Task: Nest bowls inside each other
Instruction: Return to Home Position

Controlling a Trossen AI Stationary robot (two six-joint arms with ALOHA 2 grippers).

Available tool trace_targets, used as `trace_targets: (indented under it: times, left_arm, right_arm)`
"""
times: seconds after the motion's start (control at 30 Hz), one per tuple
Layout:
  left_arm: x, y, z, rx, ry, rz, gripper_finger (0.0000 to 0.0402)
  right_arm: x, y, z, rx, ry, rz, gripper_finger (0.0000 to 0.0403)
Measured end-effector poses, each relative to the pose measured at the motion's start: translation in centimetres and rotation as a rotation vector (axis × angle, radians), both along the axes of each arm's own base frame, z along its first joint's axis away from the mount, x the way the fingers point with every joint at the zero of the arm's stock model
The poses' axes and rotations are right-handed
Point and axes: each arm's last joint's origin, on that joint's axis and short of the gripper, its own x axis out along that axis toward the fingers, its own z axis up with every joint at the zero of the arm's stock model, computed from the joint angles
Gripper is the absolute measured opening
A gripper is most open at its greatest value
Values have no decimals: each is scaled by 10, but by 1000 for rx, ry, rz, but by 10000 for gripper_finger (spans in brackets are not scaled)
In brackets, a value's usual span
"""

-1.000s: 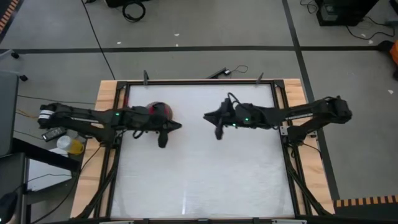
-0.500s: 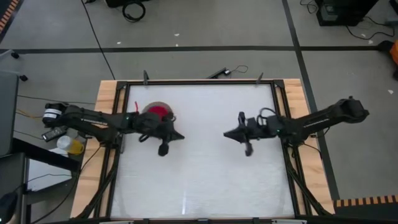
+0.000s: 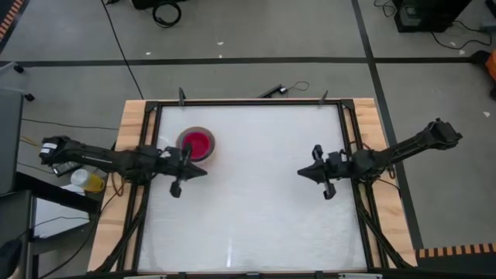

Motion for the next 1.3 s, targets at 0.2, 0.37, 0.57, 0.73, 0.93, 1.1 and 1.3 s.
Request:
trace_targets:
  times: [0.2, 0.37, 0.57, 0.73, 0.93, 1.1, 1.3]
  left_arm:
    - [-27, 5, 16, 68, -86, 54, 0]
    - [-49, 8, 17, 68, -66, 66, 0]
    - [-73, 10, 15, 58, -89, 66, 0]
    - [-79, 10, 15, 59, -7, 61, 0]
    - [-80, 10, 7, 43, 67, 60, 0]
    - [-73, 9, -6, 53, 64, 60, 0]
    - [-62, 8, -19, 37, -75, 63, 0]
  right_arm:
    - [-22, -8, -3, 34, -122, 20, 1]
    - [-24, -12, -3, 24, -110, 126, 1]
    - [-23, -25, -12, -37, -19, 95, 1]
    - [-30, -35, -10, -57, -31, 114, 1]
    - [-46, -40, -12, -75, -17, 110, 1]
    - [-54, -40, -30, -37, -91, 96, 2]
    - [-59, -40, -33, -39, -75, 82, 2]
